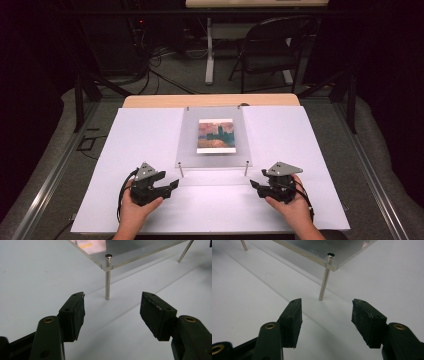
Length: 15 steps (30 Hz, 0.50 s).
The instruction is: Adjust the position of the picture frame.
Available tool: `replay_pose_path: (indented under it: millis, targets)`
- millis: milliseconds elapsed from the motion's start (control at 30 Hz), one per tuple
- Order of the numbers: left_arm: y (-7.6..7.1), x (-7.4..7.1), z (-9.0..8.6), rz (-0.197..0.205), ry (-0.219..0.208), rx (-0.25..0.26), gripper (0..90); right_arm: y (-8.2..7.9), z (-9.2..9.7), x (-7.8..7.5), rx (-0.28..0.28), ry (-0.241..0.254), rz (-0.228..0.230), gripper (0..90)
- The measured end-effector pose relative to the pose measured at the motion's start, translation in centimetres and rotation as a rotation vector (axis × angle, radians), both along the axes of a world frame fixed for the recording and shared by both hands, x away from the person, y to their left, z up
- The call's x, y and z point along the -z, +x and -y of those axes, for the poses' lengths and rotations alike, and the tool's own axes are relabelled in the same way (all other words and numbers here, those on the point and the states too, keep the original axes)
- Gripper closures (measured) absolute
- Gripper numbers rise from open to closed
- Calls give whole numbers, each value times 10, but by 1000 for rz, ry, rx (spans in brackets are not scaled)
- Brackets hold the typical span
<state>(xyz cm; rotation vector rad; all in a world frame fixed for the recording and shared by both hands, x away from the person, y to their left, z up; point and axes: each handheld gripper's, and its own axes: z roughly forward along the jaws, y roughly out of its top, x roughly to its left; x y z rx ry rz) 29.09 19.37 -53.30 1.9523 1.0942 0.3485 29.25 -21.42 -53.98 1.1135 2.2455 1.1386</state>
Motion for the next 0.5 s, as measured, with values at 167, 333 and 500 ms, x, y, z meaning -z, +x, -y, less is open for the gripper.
replay_pose_path:
  millis: [167,333,500]
  targets:
    - [2,2,-3,0,-1,-27,374,2,1,4,-4,5,-1,377]
    - [5,5,-6,-18,-20,-40,373,4,3,6,8,15,6,359]
    - [5,5,-7,-26,-24,-49,370,6,7,8,26,17,-15,353]
